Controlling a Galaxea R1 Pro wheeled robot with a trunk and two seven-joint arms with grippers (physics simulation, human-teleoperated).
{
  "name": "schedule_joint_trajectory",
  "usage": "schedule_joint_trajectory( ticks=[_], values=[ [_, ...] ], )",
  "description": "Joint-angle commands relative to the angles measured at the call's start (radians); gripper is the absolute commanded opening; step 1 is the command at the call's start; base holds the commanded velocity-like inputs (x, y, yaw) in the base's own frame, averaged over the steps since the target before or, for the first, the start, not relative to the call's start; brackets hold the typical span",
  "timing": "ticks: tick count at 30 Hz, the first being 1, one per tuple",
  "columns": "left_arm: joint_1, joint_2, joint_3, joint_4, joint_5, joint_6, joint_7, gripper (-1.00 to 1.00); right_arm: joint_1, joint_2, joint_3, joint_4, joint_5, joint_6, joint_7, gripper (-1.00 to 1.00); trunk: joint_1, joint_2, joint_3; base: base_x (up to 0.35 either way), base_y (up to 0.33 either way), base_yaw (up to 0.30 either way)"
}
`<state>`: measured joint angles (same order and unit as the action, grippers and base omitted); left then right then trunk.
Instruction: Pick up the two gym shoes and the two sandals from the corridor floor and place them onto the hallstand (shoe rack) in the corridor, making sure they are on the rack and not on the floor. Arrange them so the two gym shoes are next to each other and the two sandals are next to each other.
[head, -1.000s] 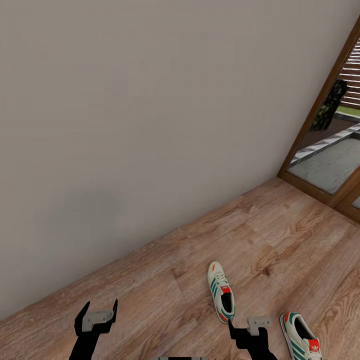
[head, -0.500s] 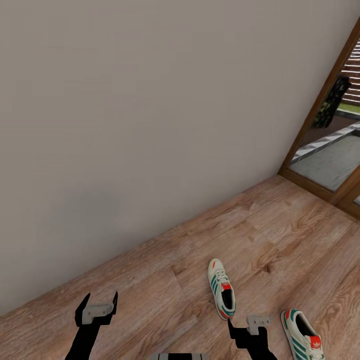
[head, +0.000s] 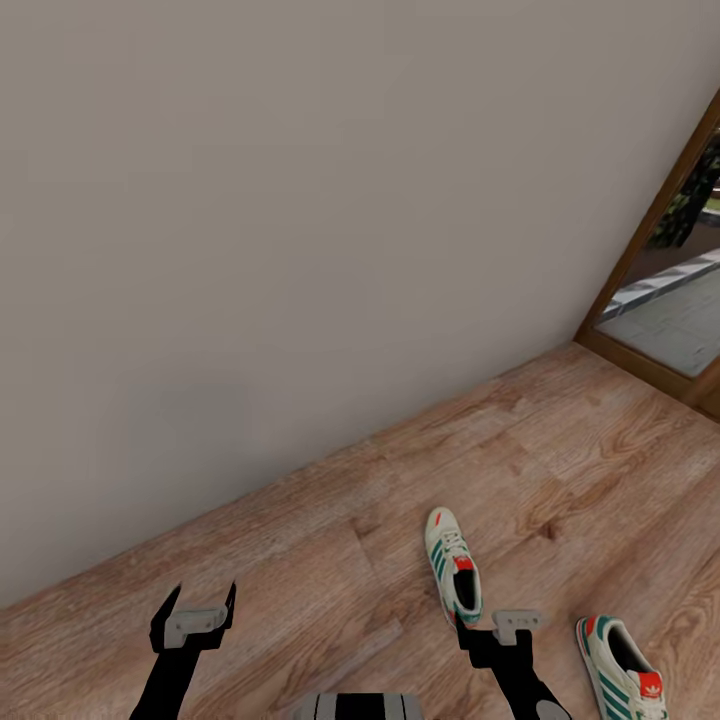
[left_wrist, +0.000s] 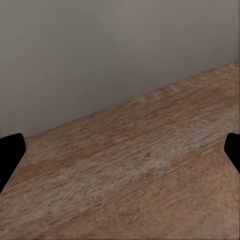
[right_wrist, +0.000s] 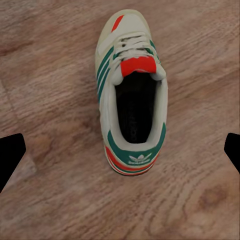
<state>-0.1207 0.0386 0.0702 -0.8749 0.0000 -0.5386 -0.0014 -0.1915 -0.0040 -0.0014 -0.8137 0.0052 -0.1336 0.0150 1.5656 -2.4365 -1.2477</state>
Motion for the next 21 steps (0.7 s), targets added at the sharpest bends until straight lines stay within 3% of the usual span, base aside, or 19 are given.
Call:
schedule_joint_trajectory(
  ticks=[1,14,21],
  values=[
    [0.0,0.0,0.0,0.001,0.0,-0.003,0.0,1.0,0.0,0.0,0.0,0.0,0.001,-0.003,0.002,1.0,0.004,-0.008,-0.005,0.0,0.0,0.113],
    [0.0,0.0,-0.001,0.001,0.0,-0.004,0.001,1.0,0.0,-0.001,-0.001,-0.002,0.001,-0.003,0.002,1.0,0.004,-0.008,-0.022,0.002,0.0,0.096],
    [0.0,0.0,0.0,0.001,0.0,-0.004,0.001,1.0,0.0,0.0,-0.005,-0.003,-0.002,-0.003,0.002,1.0,0.004,-0.008,-0.023,0.21,-0.044,0.012]
  ],
)
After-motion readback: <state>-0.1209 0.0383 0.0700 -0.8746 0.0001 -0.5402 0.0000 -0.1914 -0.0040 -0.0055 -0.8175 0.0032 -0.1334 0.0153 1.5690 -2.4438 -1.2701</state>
